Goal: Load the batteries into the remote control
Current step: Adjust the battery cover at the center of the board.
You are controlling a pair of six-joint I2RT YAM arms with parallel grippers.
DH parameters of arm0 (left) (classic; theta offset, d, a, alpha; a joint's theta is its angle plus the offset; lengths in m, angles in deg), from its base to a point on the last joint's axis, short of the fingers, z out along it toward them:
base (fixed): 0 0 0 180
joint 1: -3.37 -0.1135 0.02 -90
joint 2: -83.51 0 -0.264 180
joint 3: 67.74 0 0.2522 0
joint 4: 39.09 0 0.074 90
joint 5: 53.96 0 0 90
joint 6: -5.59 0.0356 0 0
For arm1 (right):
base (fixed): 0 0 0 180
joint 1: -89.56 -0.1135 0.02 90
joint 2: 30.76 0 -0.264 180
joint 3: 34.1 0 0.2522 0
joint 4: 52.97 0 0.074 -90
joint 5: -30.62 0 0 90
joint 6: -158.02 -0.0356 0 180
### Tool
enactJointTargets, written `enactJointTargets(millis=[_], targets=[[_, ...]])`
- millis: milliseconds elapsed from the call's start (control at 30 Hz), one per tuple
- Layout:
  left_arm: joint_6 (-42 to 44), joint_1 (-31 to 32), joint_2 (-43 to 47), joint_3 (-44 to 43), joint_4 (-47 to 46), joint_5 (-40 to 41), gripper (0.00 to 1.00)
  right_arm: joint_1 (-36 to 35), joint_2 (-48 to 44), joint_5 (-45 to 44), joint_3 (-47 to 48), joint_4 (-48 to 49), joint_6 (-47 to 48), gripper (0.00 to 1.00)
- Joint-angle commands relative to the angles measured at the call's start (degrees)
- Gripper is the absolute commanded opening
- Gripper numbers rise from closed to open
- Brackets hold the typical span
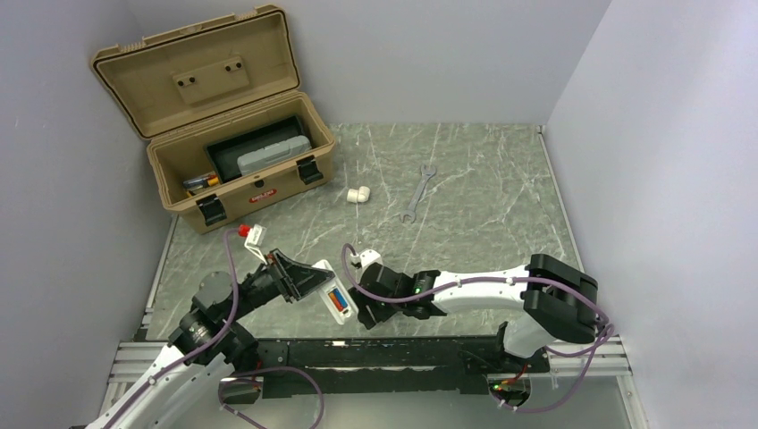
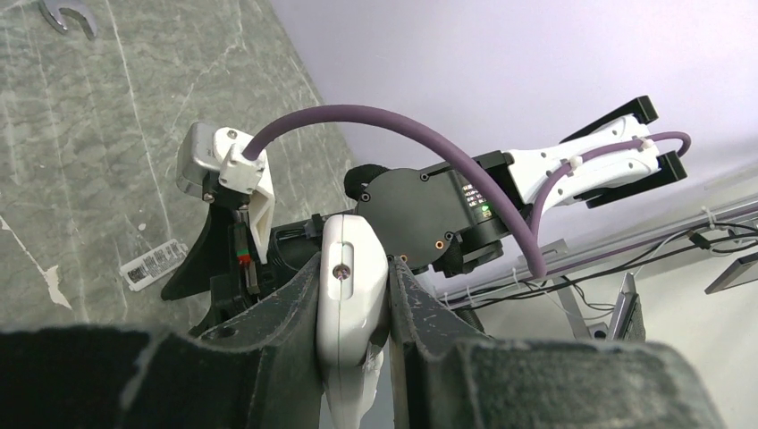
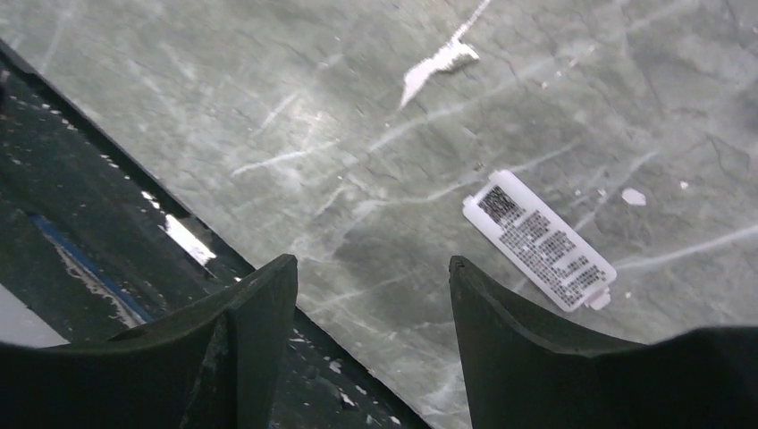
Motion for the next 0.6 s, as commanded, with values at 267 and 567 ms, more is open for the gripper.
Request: enactJointTargets(millis=[267, 567], targets=[[0.09, 0.19, -2.06, -2.60, -6.18, -0.45, 0.00, 0.03, 1.31, -3.54, 0.95, -2.60, -3.00, 0.65], [0.30, 0.18, -2.30, -2.47, -6.61, -0.36, 0.00, 1.26, 4.97, -4.96, 0.74, -0.90, -4.07, 0.66]])
